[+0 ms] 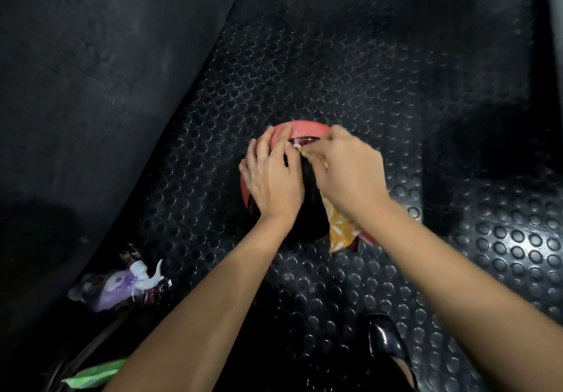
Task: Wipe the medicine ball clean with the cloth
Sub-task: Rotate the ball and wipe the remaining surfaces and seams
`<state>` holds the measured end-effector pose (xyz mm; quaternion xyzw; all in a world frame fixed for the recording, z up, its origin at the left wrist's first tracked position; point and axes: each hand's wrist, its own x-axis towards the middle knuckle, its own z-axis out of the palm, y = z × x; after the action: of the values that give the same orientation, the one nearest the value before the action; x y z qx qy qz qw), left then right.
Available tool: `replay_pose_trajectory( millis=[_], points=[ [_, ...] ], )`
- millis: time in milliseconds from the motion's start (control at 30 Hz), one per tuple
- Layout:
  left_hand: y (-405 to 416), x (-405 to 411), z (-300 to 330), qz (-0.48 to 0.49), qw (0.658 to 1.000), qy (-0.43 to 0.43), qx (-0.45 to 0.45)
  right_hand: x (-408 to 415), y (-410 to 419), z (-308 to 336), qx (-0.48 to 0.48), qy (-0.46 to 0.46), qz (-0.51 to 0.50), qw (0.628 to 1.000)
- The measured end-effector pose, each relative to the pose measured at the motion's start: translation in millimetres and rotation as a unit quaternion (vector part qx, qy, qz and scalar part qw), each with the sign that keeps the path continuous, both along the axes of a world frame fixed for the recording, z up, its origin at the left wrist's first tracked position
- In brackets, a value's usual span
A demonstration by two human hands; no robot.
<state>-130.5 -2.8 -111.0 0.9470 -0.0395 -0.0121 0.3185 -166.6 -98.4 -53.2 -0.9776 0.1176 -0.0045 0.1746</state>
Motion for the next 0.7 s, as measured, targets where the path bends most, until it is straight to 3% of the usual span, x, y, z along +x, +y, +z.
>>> replay_pose_trajectory(
  millis=[133, 300, 533, 700],
  points=[
    [1, -4, -1, 0.005, 1.000, -0.011, -0.004, 30, -11, -1, -0.011, 0.011, -0.035, 0.999],
    [2, 4, 0, 0.013, 1.000, 0.018, -0.022, -16, 9, -1, 0.008, -0.020, 0.007, 1.000],
    [1, -3, -3, 0.005, 1.000, -0.013, -0.017, 13, -24, -13, 0.018, -0.014, -0.082, 0.996],
    [2, 5, -1, 0.022, 0.999, 0.006, -0.024, -31, 7, -13, 0.024, -0.081, -0.011, 0.996]
  ],
)
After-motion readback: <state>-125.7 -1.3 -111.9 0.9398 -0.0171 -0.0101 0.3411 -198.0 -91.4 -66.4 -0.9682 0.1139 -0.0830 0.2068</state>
